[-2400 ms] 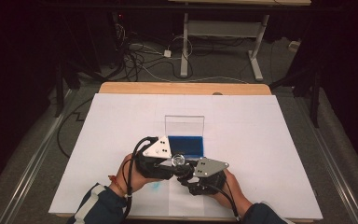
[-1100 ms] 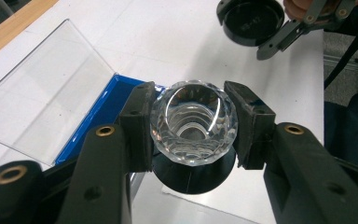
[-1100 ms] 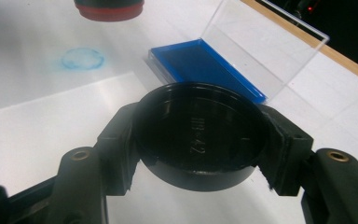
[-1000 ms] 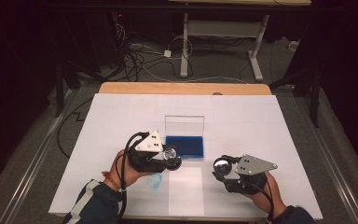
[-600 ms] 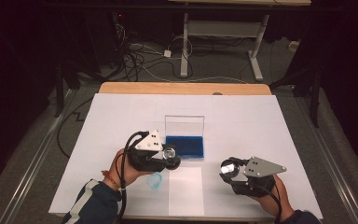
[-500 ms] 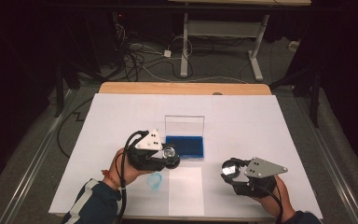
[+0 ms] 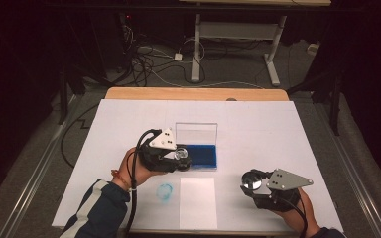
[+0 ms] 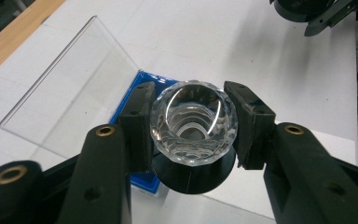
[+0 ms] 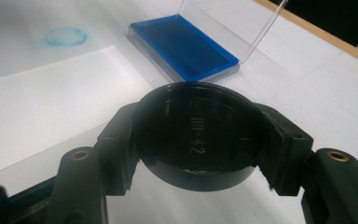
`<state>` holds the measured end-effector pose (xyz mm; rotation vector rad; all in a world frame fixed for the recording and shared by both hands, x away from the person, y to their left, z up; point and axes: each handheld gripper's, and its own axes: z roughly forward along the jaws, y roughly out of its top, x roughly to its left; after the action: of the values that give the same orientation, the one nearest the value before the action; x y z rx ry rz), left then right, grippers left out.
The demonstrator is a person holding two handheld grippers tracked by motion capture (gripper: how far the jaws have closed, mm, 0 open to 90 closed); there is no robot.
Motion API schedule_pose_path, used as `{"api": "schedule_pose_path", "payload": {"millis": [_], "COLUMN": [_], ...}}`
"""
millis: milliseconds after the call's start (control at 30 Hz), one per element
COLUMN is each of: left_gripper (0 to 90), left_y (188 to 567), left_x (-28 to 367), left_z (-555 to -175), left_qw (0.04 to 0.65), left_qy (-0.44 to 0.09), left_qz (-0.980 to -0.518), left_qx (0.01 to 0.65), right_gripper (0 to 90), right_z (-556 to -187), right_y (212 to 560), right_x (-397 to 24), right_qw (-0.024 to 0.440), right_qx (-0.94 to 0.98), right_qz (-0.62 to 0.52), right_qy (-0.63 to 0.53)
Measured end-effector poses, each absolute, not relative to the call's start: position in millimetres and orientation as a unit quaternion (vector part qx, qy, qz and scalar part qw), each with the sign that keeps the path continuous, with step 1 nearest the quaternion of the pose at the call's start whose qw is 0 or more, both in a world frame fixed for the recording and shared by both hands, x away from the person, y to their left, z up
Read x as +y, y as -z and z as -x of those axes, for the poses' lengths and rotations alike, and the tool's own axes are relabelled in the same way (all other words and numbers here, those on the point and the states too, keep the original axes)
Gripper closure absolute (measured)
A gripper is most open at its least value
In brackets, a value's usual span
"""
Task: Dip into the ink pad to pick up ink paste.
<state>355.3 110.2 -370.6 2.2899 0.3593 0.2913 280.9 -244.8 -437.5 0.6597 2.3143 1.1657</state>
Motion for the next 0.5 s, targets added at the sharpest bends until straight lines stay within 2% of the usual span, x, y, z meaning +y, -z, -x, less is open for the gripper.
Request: {"api": "schedule_pose_path", "payload": {"millis": [500], "left_gripper": [54.0], "left_y": [362], "left_x": [91], "left_z": [-392], "left_qw": [0.360], "left_qy": [-0.111], "left_qz": [-0.914], "left_qx": [0.149], "right_gripper": [38.1], "right_z": [-283], "right_y": [441], "right_x": [-243], "right_qw": [0.223], "right_qx": [0.847], "right_qz": [-0.239], "right_qy": [-0.419]}}
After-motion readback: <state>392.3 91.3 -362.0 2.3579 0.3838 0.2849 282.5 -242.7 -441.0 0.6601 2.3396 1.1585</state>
